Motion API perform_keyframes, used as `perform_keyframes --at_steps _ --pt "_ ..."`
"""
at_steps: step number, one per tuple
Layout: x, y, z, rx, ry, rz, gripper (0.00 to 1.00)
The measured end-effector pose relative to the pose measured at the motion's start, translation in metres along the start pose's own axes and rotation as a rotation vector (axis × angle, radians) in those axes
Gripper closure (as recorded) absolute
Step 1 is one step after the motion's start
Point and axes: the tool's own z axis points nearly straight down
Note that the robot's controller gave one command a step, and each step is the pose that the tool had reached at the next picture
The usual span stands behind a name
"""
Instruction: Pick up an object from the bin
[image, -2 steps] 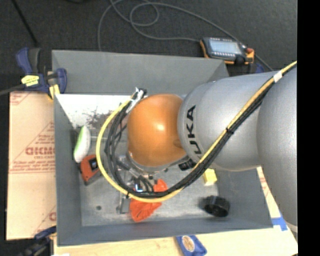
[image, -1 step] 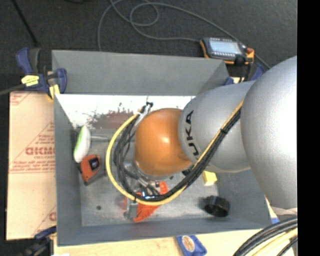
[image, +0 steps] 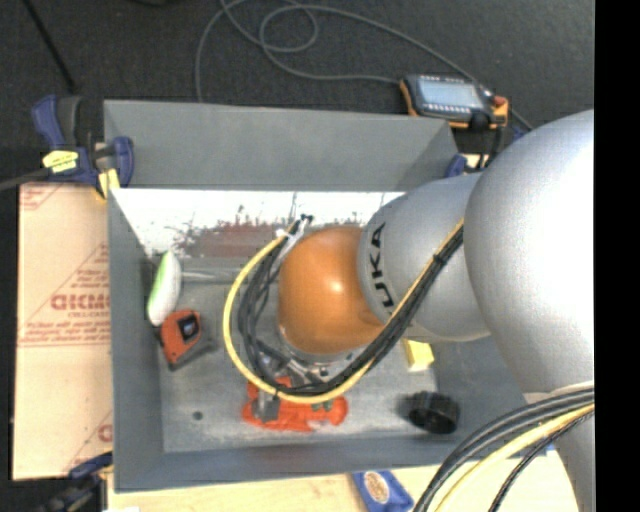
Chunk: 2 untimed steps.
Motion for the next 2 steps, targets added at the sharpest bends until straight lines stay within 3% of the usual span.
perform_keyframes --at_steps 1,2 --pt "0.0 0.0 0.0 0.0 0.0 0.001 1.0" --pt "0.021 -0.019 -0.053 0.002 0.007 0.004 1.0"
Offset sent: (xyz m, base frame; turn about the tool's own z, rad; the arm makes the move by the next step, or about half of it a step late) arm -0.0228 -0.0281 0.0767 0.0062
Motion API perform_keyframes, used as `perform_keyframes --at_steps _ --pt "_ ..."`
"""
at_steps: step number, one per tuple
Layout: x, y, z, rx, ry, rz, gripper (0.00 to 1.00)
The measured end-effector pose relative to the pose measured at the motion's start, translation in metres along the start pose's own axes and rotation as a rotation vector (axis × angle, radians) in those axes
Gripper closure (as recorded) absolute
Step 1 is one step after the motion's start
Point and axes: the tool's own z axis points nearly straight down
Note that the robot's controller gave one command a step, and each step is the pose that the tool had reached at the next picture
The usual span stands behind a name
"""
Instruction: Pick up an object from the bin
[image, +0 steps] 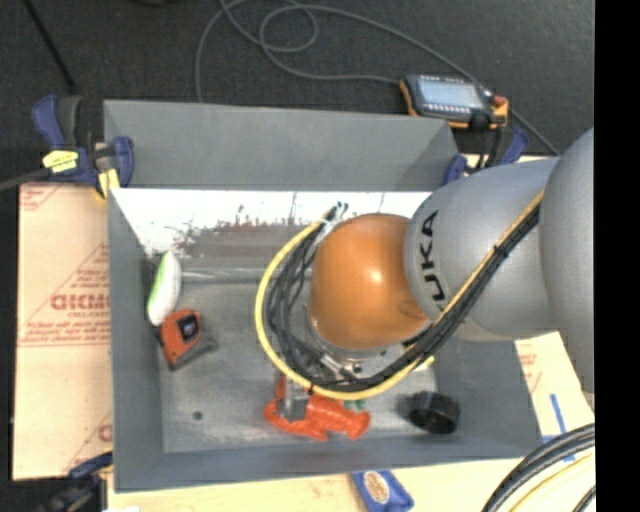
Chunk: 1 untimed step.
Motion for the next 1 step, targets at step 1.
perform_keyframes --at_steps 1 --pt "-0.0512 0.0032 -0.055 0.0 -0.007 0.029 1.0"
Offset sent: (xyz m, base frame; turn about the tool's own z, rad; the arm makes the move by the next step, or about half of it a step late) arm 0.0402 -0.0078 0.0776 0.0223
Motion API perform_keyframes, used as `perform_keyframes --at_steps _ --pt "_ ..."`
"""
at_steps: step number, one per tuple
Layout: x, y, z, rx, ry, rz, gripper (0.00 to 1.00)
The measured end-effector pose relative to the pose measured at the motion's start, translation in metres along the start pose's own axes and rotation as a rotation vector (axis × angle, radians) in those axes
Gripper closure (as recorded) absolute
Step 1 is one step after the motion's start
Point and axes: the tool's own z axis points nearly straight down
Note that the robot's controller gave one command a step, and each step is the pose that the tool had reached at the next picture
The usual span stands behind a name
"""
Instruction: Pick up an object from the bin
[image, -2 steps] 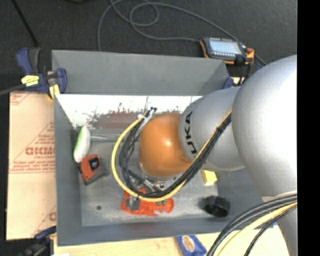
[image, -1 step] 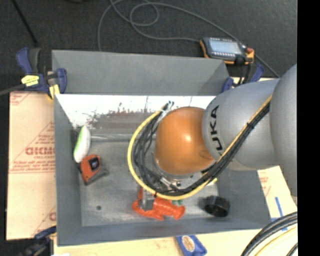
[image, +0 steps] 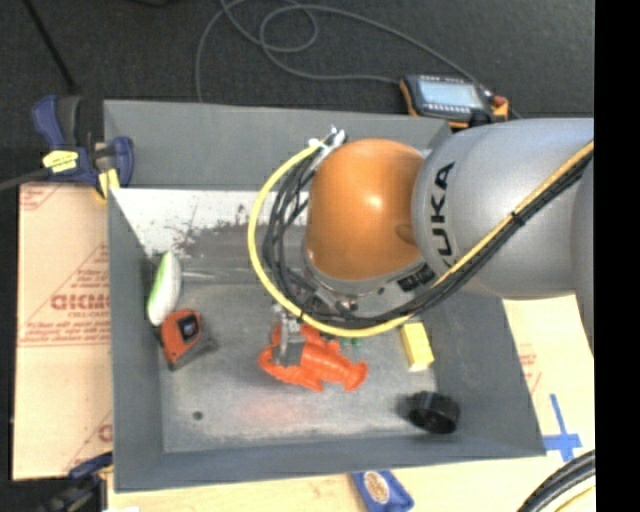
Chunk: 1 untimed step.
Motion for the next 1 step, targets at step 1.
perform_keyframes --at_steps 1 --pt "-0.0142 0.0015 -0.0101 -0.001 -0.003 0.005 1.0"
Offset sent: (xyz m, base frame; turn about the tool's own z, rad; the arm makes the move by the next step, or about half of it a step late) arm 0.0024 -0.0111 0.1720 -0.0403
